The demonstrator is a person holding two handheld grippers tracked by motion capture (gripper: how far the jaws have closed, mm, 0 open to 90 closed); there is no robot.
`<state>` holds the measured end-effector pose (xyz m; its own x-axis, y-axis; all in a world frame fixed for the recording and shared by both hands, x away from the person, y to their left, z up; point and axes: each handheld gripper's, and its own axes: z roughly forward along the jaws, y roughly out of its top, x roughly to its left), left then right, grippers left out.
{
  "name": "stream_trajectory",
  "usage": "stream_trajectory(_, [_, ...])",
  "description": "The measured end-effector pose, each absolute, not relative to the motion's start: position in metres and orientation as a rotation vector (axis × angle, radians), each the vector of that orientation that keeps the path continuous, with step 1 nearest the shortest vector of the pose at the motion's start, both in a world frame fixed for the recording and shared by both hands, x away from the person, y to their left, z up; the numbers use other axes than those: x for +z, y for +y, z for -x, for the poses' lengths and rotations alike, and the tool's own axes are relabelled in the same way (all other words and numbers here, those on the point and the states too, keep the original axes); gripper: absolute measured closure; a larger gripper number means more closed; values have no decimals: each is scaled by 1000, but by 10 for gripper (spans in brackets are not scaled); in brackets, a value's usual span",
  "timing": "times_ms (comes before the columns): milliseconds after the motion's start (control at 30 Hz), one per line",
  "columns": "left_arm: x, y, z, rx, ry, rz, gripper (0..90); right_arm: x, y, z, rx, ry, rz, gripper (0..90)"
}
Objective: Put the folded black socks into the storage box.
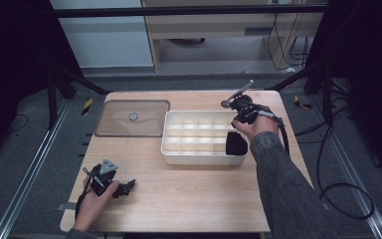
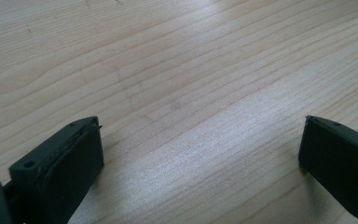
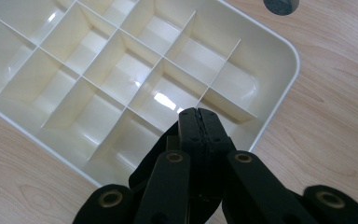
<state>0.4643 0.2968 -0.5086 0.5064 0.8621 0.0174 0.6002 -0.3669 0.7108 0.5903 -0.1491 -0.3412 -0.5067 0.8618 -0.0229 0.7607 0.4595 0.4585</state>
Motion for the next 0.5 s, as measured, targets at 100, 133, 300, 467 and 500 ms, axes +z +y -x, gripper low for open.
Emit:
stream_trajectory(100, [-509, 297, -464, 518, 1191, -2099, 0, -343, -148, -591, 580, 2460, -1386, 899])
stream_trajectory(133, [-509, 297, -464, 518, 1191, -2099, 0, -344, -147, -591, 586, 2461, -1391, 899])
stream_trajectory(300, [-509, 297, -464, 519, 1191, -2099, 0, -353, -147, -593, 580, 2468, -1416, 899])
stream_trajectory(467, [-509, 297, -464, 518, 1191, -2098, 0, -360, -148, -595, 556, 2474, -1416, 898])
stream_trajectory(500, [-509, 297, -464, 518, 1191, -2098, 0, -362, -148, -595, 564, 2474, -1420, 898])
